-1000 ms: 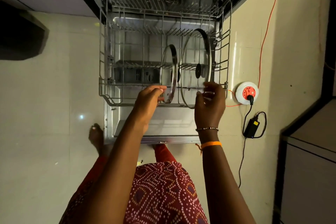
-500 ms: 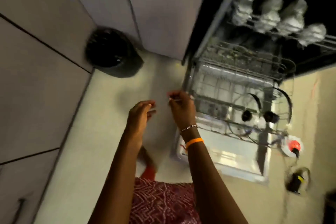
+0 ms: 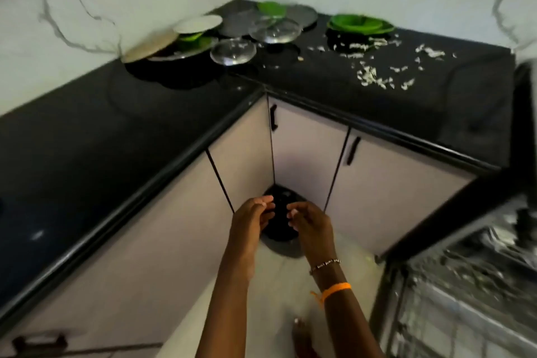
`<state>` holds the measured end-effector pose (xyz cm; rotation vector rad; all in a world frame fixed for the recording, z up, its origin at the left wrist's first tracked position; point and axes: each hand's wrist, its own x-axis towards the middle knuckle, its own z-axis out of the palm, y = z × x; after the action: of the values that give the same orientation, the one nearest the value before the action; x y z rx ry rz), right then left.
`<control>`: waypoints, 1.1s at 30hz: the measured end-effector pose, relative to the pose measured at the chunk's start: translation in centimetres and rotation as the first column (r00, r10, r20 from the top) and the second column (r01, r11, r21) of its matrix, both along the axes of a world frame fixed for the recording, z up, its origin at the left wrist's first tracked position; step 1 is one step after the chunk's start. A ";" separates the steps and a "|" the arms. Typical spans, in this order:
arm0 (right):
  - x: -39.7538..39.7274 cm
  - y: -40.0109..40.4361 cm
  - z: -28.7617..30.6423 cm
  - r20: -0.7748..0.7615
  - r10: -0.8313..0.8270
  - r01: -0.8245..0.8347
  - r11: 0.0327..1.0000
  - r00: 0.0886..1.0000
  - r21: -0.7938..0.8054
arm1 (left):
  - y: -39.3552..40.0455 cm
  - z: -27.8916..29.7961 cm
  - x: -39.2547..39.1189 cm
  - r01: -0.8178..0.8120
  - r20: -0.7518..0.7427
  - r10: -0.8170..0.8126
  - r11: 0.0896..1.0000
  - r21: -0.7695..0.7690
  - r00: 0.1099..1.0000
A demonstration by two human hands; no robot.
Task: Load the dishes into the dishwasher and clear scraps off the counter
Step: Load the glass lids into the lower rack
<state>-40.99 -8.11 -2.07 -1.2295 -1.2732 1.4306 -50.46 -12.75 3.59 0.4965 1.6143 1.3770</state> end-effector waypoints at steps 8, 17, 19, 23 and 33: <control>-6.7 16.1 4.9 0.028 0.146 -0.149 0.972 0.989 0.183 | 13.8 4.3 -5.5 -0.040 -0.039 0.042 0.998 0.043 0.998; -12.4 28.4 4.3 0.109 0.148 -0.149 0.989 0.983 -0.003 | 25.2 5.0 -11.9 -0.162 0.068 0.161 0.987 0.010 0.985; -14.0 30.6 4.0 0.081 0.132 -0.130 0.991 0.988 -0.029 | 27.7 4.5 -14.2 -0.238 0.137 0.238 0.971 -0.015 0.962; -17.7 36.4 4.2 -0.023 0.007 -0.008 0.999 1.000 -0.052 | 32.6 4.1 -18.6 -0.327 0.255 0.320 0.945 -0.015 0.912; -27.1 50.9 6.4 -0.384 -0.292 0.085 0.878 0.876 -0.472 | 41.7 2.4 -29.0 -0.306 0.297 0.313 0.949 -0.072 0.902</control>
<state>-68.09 42.78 4.33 -1.1771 -0.5041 1.7797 -79.49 28.99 6.02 0.0018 1.4913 1.5784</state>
